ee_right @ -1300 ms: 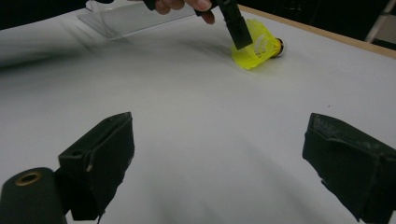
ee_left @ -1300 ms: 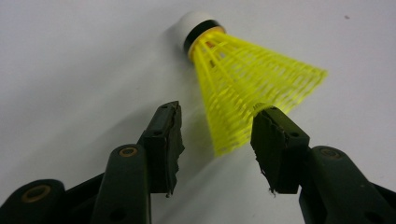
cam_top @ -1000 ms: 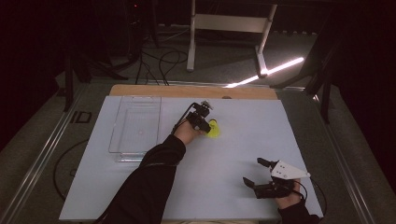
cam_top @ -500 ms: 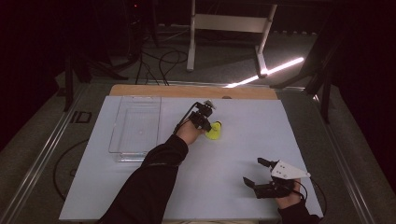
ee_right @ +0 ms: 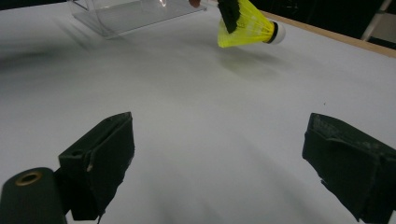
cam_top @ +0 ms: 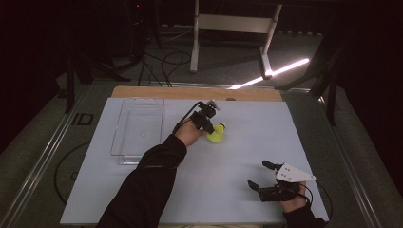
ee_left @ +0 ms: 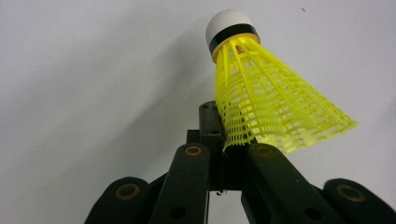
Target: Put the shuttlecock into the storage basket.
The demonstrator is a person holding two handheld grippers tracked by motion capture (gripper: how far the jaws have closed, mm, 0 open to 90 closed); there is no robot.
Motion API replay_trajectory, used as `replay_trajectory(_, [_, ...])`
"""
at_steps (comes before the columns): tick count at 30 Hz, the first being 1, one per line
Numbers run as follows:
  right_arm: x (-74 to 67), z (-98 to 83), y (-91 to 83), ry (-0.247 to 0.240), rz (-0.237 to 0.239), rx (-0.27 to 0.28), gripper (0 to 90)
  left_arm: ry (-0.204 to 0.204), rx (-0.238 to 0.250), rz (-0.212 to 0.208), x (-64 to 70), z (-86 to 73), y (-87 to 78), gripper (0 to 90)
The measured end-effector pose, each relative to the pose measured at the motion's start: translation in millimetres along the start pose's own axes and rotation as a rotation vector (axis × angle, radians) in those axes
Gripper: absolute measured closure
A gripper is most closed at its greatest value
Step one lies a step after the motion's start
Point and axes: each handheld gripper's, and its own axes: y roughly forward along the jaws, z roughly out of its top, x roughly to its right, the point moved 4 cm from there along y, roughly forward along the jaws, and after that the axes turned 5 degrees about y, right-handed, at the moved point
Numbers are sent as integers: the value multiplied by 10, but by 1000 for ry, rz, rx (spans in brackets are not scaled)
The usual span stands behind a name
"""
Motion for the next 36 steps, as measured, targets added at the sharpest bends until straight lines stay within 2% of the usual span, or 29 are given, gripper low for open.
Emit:
replay_trajectory(4, [1,-1,3,-3,-1,-2,93,18,-20,-13,21,-34,-84,900])
replay_trajectory(6, [1,-2,4,-3,-1,-1,93,39,-37,-14,41,-56,-119,900])
replay_trajectory(7, [1,-1,3,-2,-3,-2,93,61,-51,-31,60,-80,-153,900])
replay_trajectory(10, [1,-2,3,-3,-2,-3,94,79,-64,-35,81,-105,-193,900])
replay_trajectory(11, [2,-2,6,-4,-2,-2,93,98,-70,-40,101,-133,-237,900])
replay_trajectory(12, [2,-2,6,-4,-2,-2,93,98,-70,-40,101,-133,-237,900])
replay_trajectory(13, [2,-2,8,-4,-3,-2,93,124,-76,-50,124,-164,-281,900])
replay_trajectory(15, [3,-3,9,-5,-3,-3,94,135,-70,-65,133,-194,-327,900])
replay_trajectory(24, [-1,-3,14,-8,-4,-8,94,155,-81,-64,172,-300,-484,900])
replay_trajectory(30, [-4,-6,21,-8,-5,-11,93,136,-48,-45,139,-307,-663,900])
replay_trajectory(31, [-3,-6,20,-9,-6,-11,93,133,-49,-24,121,-311,-736,900])
replay_trajectory(36, [4,-14,26,-3,-7,-16,94,111,-24,1,56,-320,-898,900])
